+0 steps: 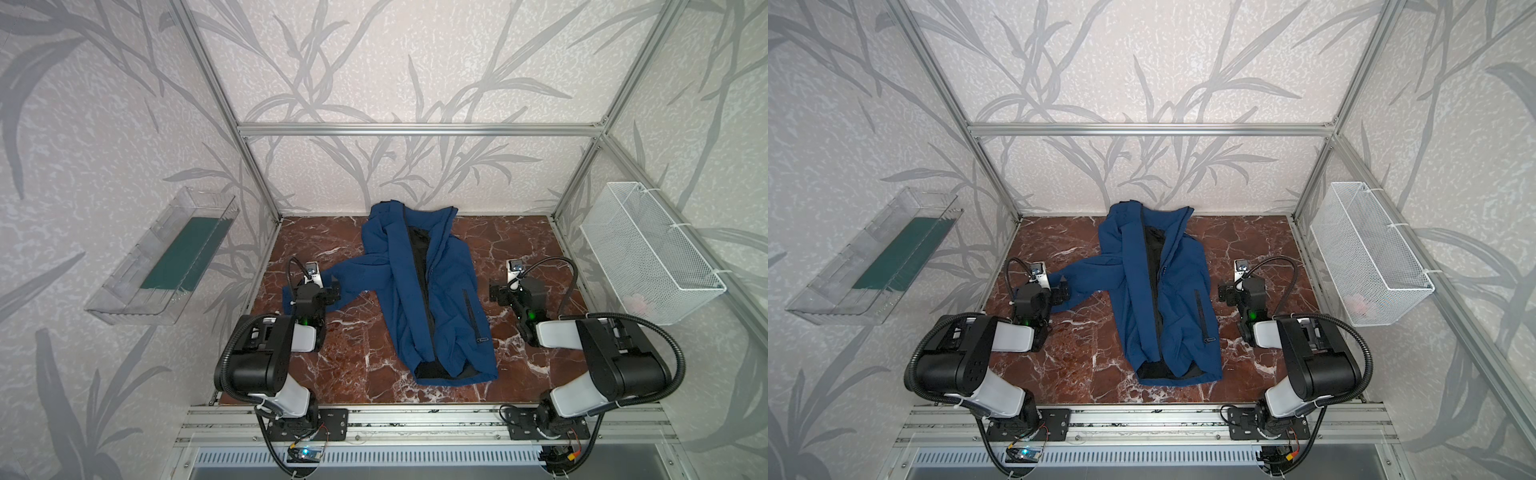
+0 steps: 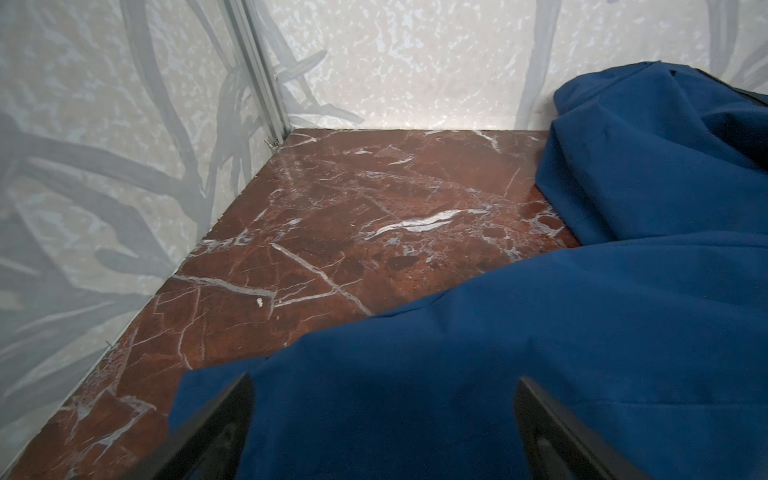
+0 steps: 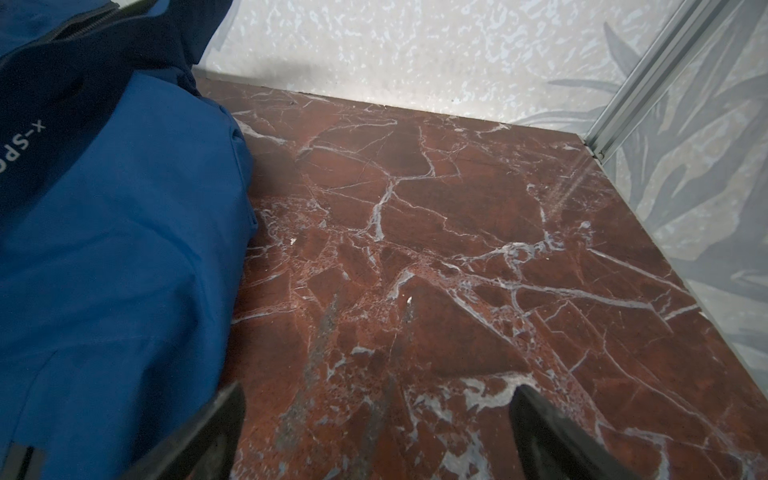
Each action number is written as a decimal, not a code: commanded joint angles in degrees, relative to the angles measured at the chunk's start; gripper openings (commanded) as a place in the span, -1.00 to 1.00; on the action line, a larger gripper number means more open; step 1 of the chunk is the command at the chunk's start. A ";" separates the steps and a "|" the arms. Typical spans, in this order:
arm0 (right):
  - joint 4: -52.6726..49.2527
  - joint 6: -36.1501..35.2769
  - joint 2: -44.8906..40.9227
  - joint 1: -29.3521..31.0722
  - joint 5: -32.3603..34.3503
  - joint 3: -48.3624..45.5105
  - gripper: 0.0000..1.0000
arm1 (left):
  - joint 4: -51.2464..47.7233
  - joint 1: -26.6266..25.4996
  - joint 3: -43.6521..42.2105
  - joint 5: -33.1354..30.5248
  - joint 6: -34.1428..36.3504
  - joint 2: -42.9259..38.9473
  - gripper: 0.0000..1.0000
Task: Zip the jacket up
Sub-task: 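Move both grippers forward toward the open front edges of the blue jacket, then grasp the jacket's zipper edges near the hem with both grippers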
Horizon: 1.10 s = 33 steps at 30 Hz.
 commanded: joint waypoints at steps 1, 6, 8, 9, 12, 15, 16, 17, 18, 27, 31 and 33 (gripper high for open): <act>1.49 -0.50 -0.24 -0.21 -0.11 0.09 0.98 | -1.03 0.41 1.41 -1.64 -1.62 -0.06 0.98; 1.41 -0.36 -0.25 -0.27 -0.11 0.16 0.98 | -0.77 0.45 1.29 -1.94 -1.45 -0.07 0.98; 1.45 -0.48 -0.22 -0.23 -0.13 0.09 0.98 | -0.59 -0.63 1.10 -5.72 -1.14 -0.50 0.98; 2.66 -0.66 -0.62 -0.22 -0.24 -0.39 0.98 | -1.73 -1.19 1.15 -6.64 -1.03 -1.62 0.98; -0.77 -1.80 -6.79 0.69 1.94 -1.40 0.98 | -8.12 -3.30 2.80 -12.18 -0.05 -5.99 0.98; -26.64 -0.41 -18.24 1.95 3.74 4.55 0.98 | -19.60 -5.44 7.37 -12.19 2.39 -11.25 0.98; -33.65 0.69 -20.98 2.58 5.65 6.76 0.98 | -24.18 -5.98 9.56 -12.20 1.42 -12.82 0.98; -41.49 2.69 -23.79 3.73 9.52 9.65 0.98 | -30.76 -6.38 12.38 -10.53 -0.88 -15.09 0.98; -49.71 5.65 -26.22 4.87 13.20 12.47 0.98 | -38.22 -6.47 15.44 -6.57 -3.25 -17.07 0.97; -84.86 28.70 -30.27 15.19 -4.73 25.75 0.98 | -63.32 -13.70 24.90 21.91 -27.62 -17.27 0.84; -84.83 36.02 -26.88 25.61 -10.30 25.12 0.98 | -57.37 -22.66 21.02 23.77 -29.86 -15.38 0.83; -83.35 39.57 -25.69 27.39 -13.75 23.18 0.99 | -57.22 -26.82 21.09 24.82 -29.93 -12.07 0.80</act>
